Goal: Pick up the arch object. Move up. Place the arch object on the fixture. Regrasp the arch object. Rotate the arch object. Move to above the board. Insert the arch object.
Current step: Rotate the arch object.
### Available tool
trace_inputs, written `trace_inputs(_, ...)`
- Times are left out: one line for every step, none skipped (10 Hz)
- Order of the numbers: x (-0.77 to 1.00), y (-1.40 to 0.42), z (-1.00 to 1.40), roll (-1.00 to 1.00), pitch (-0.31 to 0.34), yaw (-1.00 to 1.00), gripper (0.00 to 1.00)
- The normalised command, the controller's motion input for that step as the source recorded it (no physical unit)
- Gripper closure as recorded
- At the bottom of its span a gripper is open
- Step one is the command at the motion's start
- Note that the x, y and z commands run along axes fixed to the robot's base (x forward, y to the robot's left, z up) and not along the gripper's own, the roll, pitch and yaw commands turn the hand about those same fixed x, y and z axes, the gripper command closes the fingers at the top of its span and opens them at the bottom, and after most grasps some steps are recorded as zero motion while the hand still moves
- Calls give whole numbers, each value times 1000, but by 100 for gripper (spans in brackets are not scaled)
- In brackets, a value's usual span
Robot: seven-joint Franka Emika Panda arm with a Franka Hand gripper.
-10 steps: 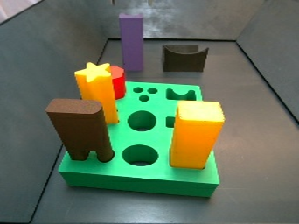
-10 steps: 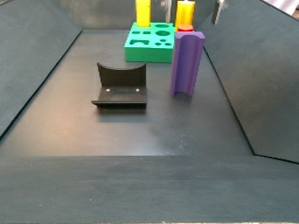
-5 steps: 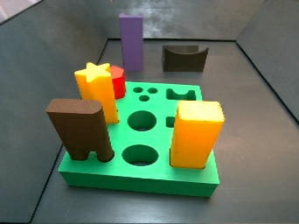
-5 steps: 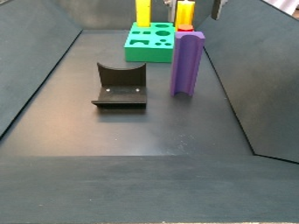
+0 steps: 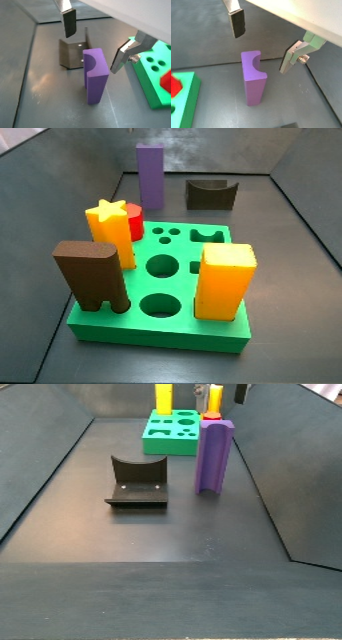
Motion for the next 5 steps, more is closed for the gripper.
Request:
trace_inputs(34,3,-25,-6,7,1000,0)
trace_inputs(34,3,-24,-6,7,1000,0)
trace_inputs(34,2,-24,-6,8,1000,0)
trace_inputs(34,2,-24,-7,8,1000,0)
trace_inputs(34,2,-24,-7,8,1000,0)
